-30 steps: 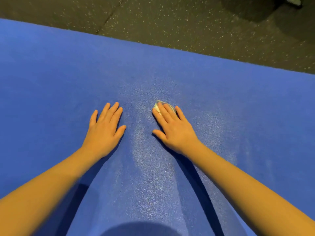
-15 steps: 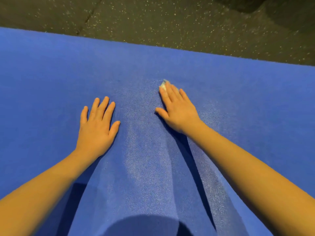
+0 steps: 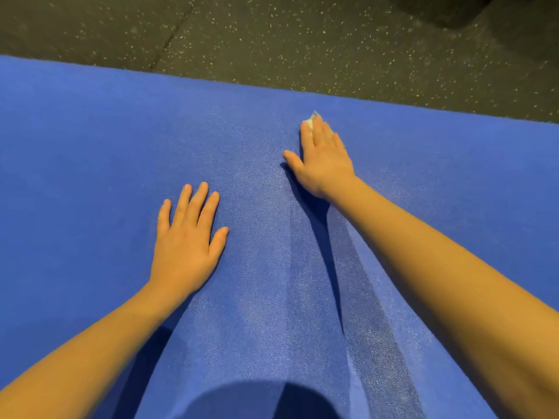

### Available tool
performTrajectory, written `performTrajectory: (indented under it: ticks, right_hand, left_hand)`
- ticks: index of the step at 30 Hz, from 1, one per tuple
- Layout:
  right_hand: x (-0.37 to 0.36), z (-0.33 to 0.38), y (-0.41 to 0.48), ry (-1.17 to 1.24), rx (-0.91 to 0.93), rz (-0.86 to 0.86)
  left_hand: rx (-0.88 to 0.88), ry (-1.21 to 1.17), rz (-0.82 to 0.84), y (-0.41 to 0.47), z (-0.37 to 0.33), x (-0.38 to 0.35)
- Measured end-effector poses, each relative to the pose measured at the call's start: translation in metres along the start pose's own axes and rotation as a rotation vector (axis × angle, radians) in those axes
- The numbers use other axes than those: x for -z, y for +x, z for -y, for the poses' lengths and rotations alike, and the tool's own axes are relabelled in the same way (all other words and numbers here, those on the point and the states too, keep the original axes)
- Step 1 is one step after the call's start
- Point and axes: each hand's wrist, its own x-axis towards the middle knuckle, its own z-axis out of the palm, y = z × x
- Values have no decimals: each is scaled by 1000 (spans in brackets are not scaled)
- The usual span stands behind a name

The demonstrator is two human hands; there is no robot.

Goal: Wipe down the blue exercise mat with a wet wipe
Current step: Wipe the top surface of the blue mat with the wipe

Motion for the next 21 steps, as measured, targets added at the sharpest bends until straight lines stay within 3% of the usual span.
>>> performTrajectory:
  ticks: [4,6,12,14,18,19,21]
  right_hand:
    - [-8,11,-8,-77,270,3]
    - [-2,-1,0,-151,315,9]
    - [18,9,59,-39,-40,4]
    - [19,24,69,11,-58,-27]
    - [6,36,52,-78,382,-6]
    - [8,29,52,-132,447,15]
    - [16,16,65,-185,396,5]
  left_hand:
    - [-1,1,1,0,0,1]
    - [-4,0,2,0,0,1]
    - [-6,-3,-1,-1,0,1]
    - [-11,-5,-1,-1,0,2]
    - [-13,-16,-6,0,1,2]
    - [-15,-20,-8,0,1,2]
    - [-14,-29,-10,0,1,2]
